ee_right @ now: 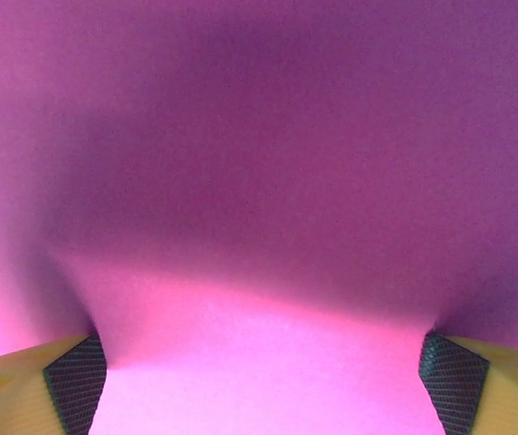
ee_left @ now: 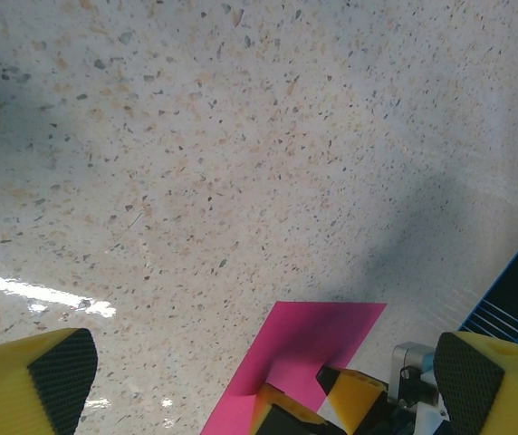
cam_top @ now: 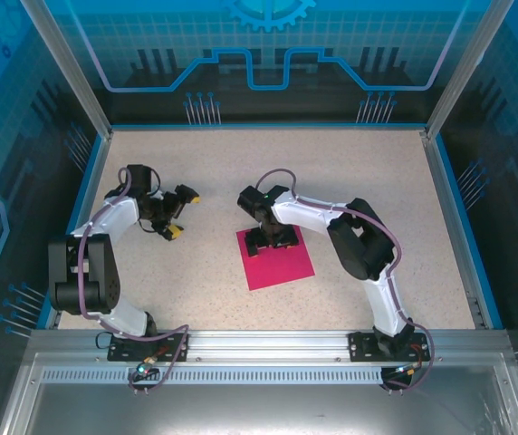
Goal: Fold a paper plane with a square sheet of paper (pick it up from the middle)
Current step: Fold the square sheet of paper in half at the center of the table.
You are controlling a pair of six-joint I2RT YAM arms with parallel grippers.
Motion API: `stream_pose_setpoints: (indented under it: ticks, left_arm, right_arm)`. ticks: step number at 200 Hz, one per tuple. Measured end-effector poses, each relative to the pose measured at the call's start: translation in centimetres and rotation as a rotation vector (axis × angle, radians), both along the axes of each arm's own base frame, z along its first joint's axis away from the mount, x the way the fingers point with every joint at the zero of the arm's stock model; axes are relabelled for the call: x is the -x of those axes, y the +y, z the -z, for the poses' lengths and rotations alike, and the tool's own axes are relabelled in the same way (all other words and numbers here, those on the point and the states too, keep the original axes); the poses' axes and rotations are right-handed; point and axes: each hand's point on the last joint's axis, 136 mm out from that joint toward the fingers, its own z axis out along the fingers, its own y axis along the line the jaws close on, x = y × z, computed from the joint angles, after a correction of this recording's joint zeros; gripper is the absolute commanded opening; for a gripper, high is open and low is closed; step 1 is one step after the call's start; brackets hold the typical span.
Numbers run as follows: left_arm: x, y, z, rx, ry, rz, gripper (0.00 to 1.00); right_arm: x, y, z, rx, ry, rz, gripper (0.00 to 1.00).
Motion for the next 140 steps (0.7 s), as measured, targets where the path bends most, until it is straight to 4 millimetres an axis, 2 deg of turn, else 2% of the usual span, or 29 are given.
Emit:
stream_pose_setpoints:
  ticks: [106, 127, 140]
  left_arm:
    - [0.2, 0.0, 0.2, 0.002, 0.006, 0.001, 0.99]
    - [0.2, -0.1, 0.2, 0.002, 0.007, 0.001, 0.99]
    - [0.2, -0.1, 0.2, 0.002, 0.007, 0.001, 0.99]
  right_arm:
    - [-0.1, -0.5, 0.2, 0.004, -0.006, 0.029, 0.72]
    - [-0.2, -0.8, 0.1, -0.006, -0.011, 0.04, 0.64]
    - [-0.3, -1.1, 0.0, -0.013, -0.016, 0.049, 0.53]
